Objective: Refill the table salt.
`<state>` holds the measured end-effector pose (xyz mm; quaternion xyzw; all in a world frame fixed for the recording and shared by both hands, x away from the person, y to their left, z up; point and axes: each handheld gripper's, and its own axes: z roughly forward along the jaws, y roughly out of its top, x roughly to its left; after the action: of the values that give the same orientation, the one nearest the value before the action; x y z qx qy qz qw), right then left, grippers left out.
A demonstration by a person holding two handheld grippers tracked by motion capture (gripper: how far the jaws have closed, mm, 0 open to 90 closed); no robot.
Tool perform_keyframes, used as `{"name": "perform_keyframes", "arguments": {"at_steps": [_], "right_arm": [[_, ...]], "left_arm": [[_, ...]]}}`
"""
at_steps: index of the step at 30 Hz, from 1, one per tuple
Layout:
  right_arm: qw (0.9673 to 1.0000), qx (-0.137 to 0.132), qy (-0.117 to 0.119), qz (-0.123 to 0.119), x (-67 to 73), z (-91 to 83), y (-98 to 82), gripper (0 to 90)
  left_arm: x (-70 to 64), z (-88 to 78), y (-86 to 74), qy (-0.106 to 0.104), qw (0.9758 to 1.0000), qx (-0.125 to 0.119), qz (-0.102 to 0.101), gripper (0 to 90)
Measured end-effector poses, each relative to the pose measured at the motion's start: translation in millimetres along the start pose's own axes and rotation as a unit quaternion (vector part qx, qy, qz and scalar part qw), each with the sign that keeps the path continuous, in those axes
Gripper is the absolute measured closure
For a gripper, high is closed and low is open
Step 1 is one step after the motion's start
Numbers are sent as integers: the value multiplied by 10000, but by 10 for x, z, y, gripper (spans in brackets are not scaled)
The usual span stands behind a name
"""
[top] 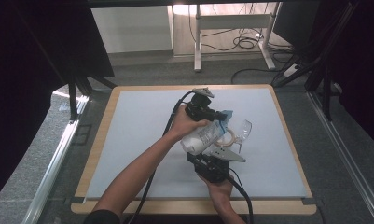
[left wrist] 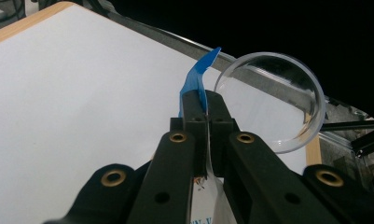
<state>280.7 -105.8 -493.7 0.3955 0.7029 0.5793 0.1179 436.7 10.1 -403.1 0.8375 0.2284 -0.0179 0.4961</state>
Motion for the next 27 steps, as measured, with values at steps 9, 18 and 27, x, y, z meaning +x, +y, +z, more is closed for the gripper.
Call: {"name": "perform_keyframes", "arguments": {"at_steps": [9, 18, 27], "right_arm": [[10000, -31, -35, 4, 6, 5, 5, 718], [10000, -60, -50, 16, 3, 7, 7, 718], [10000, -67, -53, 36, 0, 8, 9, 718]], "left_arm": [[1, 10, 16, 8, 10000, 29, 11, 900], [3, 19, 32, 18, 10000, 82, 37, 900], [4, 32, 39, 15, 9999, 100, 32, 900]]}}
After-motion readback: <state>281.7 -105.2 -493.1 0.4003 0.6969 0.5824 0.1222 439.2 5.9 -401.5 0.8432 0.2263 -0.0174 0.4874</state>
